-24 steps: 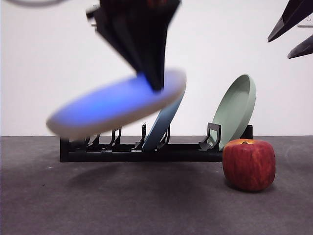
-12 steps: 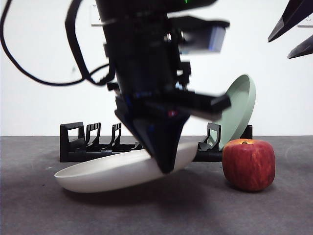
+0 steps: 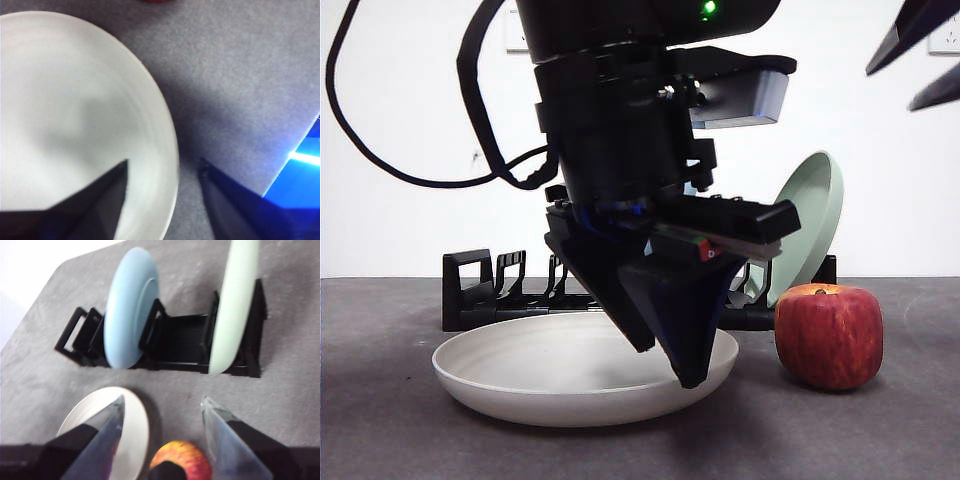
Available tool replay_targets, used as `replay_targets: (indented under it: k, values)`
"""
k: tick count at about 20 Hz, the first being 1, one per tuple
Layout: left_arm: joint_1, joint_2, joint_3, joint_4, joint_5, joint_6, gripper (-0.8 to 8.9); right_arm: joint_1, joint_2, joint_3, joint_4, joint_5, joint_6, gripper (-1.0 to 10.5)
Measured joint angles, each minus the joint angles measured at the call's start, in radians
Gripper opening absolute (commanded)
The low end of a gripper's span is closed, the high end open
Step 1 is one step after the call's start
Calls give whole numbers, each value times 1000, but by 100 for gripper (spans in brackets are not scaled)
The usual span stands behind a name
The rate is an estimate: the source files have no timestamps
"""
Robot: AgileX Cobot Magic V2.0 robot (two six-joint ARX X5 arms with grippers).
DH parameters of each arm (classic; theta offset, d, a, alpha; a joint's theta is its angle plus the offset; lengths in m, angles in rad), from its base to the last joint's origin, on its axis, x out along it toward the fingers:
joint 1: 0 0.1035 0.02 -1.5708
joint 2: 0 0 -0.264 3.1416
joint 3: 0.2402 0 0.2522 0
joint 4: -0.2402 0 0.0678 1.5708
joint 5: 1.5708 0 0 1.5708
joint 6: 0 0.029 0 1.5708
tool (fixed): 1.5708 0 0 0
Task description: Take the yellow plate from the plate rack,put the plate on the table,take the apple from the table,put the apple in the plate
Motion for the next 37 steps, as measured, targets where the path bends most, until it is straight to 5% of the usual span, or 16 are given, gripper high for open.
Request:
replay_targets:
  k: [4,9,20,37]
  values:
    - [1,-101,0,14,-1,-17,260,47,0,105,-125,10,-59,348]
    - [7,-378,0,92,-103,-30,251,182,0,183,-240,195,-154,537]
    - [81,-921,0,194,-420,26,251,427,267,184,-310,435,-188,540]
    - [81,-974,0,133,-471,42,251,444,684,184,-248,446,-213,520]
